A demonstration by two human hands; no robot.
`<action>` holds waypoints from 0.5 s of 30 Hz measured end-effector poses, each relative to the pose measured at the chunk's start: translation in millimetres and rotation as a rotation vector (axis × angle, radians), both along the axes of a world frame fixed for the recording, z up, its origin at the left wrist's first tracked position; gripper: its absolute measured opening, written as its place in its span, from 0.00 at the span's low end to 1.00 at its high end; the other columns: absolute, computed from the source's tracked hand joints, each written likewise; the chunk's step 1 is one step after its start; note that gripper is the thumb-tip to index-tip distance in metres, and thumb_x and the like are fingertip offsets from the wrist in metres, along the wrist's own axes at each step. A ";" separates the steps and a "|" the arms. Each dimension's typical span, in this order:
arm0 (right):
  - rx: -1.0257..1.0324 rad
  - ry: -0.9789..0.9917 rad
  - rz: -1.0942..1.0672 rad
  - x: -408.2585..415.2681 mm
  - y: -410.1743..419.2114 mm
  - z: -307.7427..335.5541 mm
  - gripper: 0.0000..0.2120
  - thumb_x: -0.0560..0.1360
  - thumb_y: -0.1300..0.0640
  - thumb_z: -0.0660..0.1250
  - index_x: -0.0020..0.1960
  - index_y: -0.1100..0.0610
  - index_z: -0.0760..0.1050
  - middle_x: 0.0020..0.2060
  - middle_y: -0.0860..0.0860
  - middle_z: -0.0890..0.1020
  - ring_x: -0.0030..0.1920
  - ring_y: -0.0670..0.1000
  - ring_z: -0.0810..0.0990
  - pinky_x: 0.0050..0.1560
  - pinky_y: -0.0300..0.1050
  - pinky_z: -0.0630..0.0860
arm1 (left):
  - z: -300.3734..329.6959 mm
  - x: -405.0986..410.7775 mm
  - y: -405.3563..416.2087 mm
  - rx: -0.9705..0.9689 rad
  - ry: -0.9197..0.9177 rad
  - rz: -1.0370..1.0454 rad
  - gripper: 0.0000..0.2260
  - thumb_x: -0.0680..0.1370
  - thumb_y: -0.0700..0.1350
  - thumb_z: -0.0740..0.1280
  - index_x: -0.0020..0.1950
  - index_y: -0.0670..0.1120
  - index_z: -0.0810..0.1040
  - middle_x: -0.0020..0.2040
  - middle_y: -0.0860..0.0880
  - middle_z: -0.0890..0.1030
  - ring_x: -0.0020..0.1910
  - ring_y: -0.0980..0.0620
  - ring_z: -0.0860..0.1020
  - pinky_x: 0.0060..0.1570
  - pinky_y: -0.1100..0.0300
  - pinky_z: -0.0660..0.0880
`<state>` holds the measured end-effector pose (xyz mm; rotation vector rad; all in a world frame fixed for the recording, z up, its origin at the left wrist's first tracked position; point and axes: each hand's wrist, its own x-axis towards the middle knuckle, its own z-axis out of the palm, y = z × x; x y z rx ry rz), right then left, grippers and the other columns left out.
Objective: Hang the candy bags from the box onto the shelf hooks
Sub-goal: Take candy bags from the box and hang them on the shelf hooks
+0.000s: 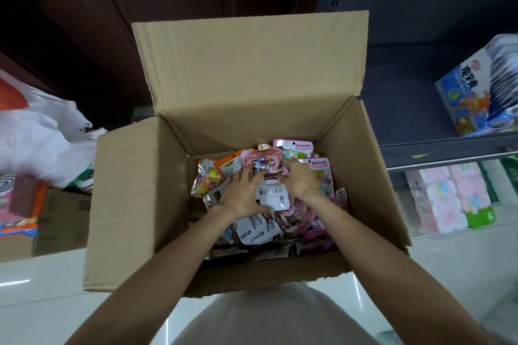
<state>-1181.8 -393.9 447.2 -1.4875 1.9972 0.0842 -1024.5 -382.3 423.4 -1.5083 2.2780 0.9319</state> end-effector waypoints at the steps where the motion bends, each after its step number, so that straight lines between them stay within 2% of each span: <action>1: -0.011 0.016 0.025 0.9 1.0 0.9 0.12 0.78 0.59 0.65 0.61 0.60 0.72 0.55 0.57 0.81 0.54 0.58 0.80 0.52 0.52 0.77 | 0.5 -0.4 1.6 0.007 0.011 0.009 0.46 0.69 0.65 0.71 0.78 0.56 0.49 0.79 0.46 0.46 0.76 0.38 0.52 0.70 0.42 0.60; 4: -0.026 0.019 0.053 -0.1 3.1 6.3 0.12 0.78 0.62 0.65 0.61 0.60 0.73 0.55 0.57 0.81 0.55 0.58 0.80 0.52 0.50 0.78 | 4.9 -1.2 5.1 0.044 0.051 0.039 0.45 0.69 0.64 0.71 0.78 0.56 0.49 0.79 0.47 0.45 0.76 0.39 0.51 0.71 0.42 0.58; 7: -0.131 -0.051 -0.006 -7.3 5.6 23.0 0.10 0.77 0.63 0.65 0.58 0.59 0.76 0.53 0.59 0.82 0.54 0.59 0.80 0.49 0.45 0.75 | 22.7 0.4 4.4 0.030 0.168 0.120 0.42 0.70 0.66 0.70 0.78 0.57 0.54 0.79 0.49 0.49 0.77 0.42 0.52 0.71 0.45 0.58; 10: -0.299 -0.093 -0.082 -20.8 16.2 49.1 0.07 0.76 0.62 0.66 0.54 0.57 0.76 0.48 0.58 0.83 0.52 0.60 0.80 0.47 0.47 0.73 | 53.8 9.0 3.7 0.016 0.407 0.332 0.38 0.70 0.66 0.67 0.76 0.56 0.60 0.77 0.50 0.56 0.75 0.47 0.57 0.72 0.49 0.59; 12: -0.423 -0.173 -0.156 -29.7 25.6 68.0 0.05 0.75 0.62 0.68 0.49 0.54 0.75 0.46 0.54 0.85 0.50 0.57 0.82 0.49 0.48 0.76 | 76.4 18.2 5.7 -0.034 0.594 0.526 0.33 0.71 0.63 0.67 0.73 0.56 0.64 0.74 0.51 0.63 0.72 0.52 0.63 0.71 0.52 0.63; 13: -0.483 -0.218 -0.194 -33.2 29.7 77.8 0.07 0.74 0.63 0.69 0.47 0.53 0.74 0.44 0.51 0.85 0.49 0.55 0.83 0.50 0.50 0.78 | 87.5 22.4 7.7 -0.068 0.689 0.629 0.31 0.70 0.63 0.67 0.72 0.56 0.66 0.71 0.52 0.66 0.70 0.54 0.65 0.69 0.54 0.65; 15: -0.609 -0.293 -0.242 -39.6 35.4 95.3 0.09 0.74 0.64 0.70 0.44 0.53 0.72 0.38 0.46 0.83 0.43 0.50 0.83 0.48 0.53 0.79 | 108.0 26.0 12.9 -0.119 0.856 0.805 0.28 0.70 0.60 0.68 0.69 0.57 0.69 0.68 0.55 0.69 0.67 0.58 0.68 0.62 0.67 0.69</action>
